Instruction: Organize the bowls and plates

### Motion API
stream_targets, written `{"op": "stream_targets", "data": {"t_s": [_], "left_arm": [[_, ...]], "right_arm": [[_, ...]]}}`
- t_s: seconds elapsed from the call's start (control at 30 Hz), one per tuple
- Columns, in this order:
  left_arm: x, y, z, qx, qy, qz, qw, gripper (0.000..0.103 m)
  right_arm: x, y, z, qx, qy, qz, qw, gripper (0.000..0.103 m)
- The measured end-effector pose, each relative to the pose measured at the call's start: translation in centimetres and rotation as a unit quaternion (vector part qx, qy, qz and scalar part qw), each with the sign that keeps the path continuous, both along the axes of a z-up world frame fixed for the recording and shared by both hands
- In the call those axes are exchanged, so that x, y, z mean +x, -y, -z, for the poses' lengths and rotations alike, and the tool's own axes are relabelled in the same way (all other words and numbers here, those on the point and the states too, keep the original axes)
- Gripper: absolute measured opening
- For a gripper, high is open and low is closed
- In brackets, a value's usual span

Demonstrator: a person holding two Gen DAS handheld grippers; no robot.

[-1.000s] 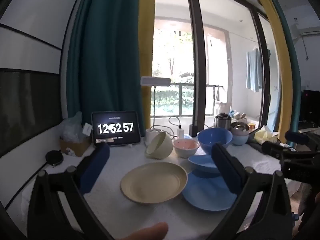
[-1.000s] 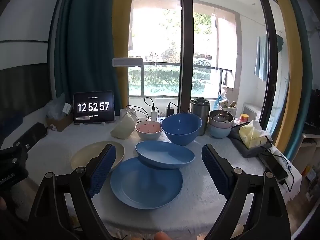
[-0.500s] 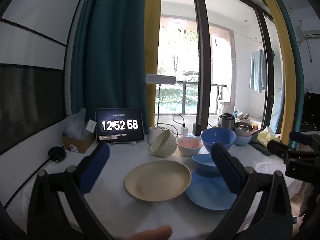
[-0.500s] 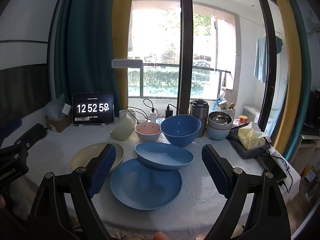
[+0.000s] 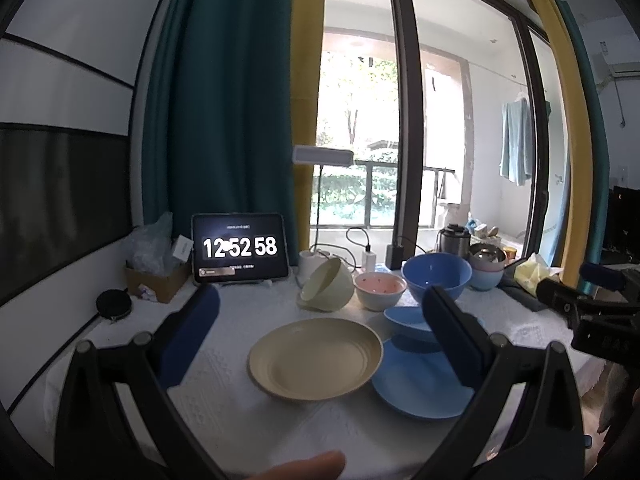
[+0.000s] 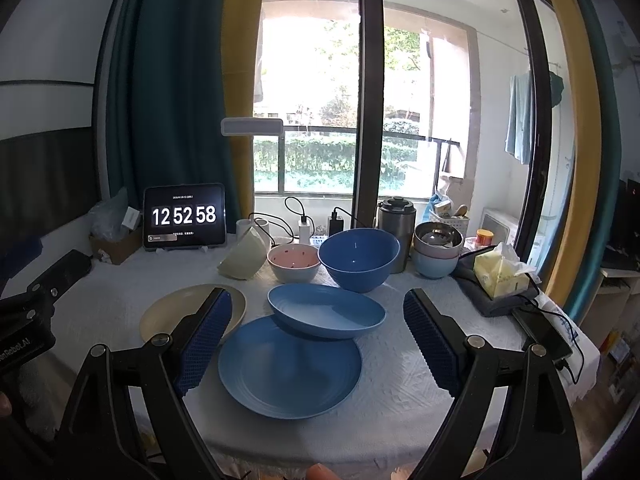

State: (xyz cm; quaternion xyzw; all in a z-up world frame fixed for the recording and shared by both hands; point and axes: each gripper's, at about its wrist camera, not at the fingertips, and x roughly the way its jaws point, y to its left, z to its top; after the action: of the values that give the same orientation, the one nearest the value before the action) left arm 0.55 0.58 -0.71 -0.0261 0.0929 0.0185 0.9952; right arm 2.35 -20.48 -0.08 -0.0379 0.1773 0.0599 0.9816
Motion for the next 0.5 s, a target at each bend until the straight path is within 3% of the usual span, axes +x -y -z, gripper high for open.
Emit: {"op": "stream_targets", "data": {"t_s": [0.5], "left_arm": [[-0.09, 0.01, -0.19, -0.003, -0.003, 0.007, 1.0000, 0.102]], "right_arm": [[-0.02, 0.11, -0.13, 0.002, 0.000, 0.004, 1.000, 0.091]]}}
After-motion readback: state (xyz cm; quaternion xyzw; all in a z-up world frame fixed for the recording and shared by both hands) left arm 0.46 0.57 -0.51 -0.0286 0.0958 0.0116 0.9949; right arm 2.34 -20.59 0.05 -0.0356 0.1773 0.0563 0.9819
